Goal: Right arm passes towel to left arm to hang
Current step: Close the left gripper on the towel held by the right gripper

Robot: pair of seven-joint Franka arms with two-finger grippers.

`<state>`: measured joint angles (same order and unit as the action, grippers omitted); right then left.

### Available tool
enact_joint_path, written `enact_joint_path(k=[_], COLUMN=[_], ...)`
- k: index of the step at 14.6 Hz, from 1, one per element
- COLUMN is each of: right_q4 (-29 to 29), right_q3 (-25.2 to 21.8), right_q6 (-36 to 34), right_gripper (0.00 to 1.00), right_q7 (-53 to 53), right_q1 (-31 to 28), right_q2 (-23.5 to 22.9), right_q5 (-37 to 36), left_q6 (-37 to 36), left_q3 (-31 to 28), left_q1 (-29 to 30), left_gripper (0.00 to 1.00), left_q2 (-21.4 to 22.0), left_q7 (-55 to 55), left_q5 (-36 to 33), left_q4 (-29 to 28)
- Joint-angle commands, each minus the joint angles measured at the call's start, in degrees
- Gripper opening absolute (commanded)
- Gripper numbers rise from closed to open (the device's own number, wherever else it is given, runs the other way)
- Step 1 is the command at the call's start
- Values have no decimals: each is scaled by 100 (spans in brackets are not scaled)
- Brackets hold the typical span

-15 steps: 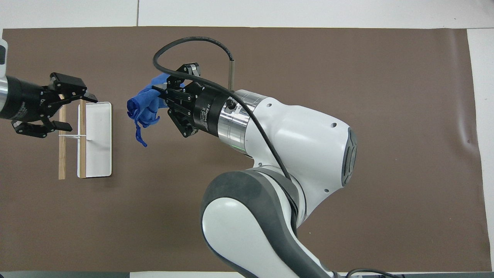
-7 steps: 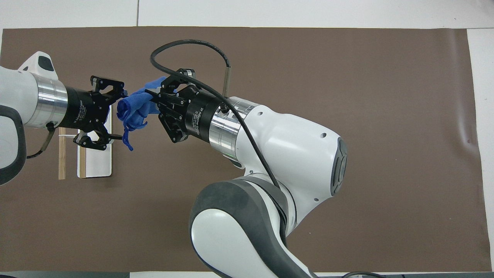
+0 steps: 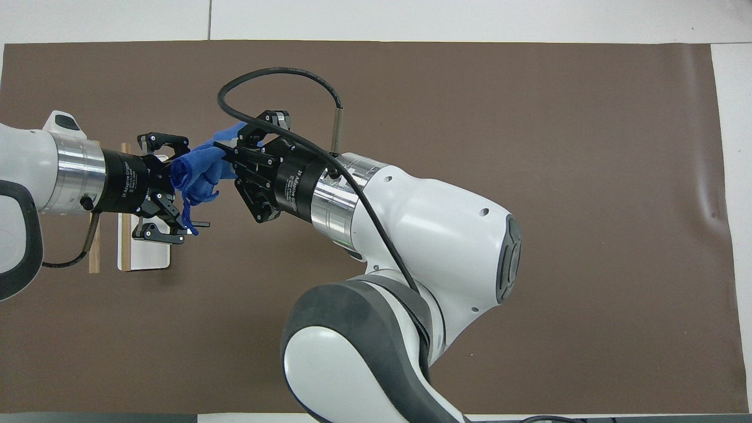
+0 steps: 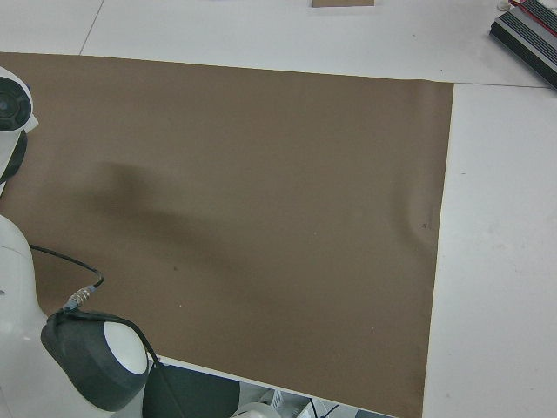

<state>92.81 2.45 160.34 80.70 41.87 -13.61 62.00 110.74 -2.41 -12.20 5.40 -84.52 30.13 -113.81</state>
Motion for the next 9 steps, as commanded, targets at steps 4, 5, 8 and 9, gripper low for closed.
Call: enact_joint_path(k=[4, 5, 8, 9], right_q4=[-140, -140, -140, -140], right_q3=[19, 19, 10, 19], right_q6=[112, 112, 120, 120], right_gripper=[0, 0, 0, 0], right_q7=[-10, -19, -19, -19], right_q1=[23, 23, 23, 23], right_q2=[-89, -89, -89, -98], right_q5=[32, 32, 32, 32], left_q6=[333, 482, 1026, 1054], left_q3=[-14, -5, 4, 4], left_q1=[-99, -99, -108, -90], left_gripper=[86, 44, 0, 0], left_q2=[172, 155, 102, 93], left_q7=[-643, -740, -794, -803], left_q5=[177, 186, 335, 344], left_q4=[-194, -185, -176, -159])
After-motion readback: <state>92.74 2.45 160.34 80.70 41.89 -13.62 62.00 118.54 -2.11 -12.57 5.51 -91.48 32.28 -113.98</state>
